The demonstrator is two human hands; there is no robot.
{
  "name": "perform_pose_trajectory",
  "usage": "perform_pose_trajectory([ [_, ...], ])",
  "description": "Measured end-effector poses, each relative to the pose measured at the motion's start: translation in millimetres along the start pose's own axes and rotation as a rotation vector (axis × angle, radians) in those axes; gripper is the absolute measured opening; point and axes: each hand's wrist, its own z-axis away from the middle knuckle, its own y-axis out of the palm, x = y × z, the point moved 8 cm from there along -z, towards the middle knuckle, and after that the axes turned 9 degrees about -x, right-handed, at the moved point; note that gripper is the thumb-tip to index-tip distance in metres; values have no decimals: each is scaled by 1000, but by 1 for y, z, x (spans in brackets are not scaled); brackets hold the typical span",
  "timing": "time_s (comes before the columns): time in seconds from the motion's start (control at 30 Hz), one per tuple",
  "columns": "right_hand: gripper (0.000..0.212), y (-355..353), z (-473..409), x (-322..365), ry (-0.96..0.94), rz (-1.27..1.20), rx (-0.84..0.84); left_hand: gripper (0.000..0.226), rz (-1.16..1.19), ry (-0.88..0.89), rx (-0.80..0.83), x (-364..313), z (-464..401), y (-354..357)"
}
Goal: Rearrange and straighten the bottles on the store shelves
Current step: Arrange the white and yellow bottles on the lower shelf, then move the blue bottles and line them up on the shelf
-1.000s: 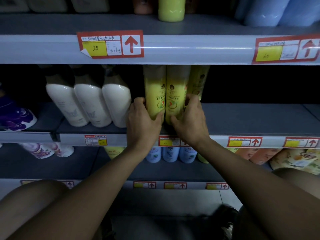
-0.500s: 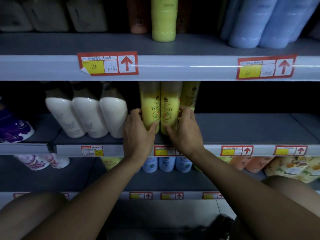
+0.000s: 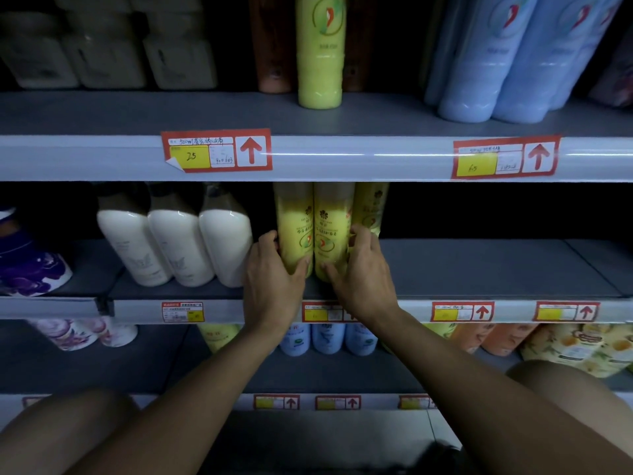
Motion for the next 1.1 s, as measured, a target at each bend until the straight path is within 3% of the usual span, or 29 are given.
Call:
perform_pose_trajectory([
  [0.23, 80, -10, 10, -2, 1, 1, 8, 64, 2, 10, 2, -8, 7, -17],
  [0.53, 50, -53, 32, 3, -37, -35, -13, 28, 82, 76, 51, -25, 21, -58],
  [0.77, 32, -92, 55, 10, -42, -127, -91, 29, 151, 122, 108, -47, 49, -81],
  [1.1, 24, -183, 47, 44, -120, -219, -252, 23, 255, 292, -3, -144, 15, -144],
])
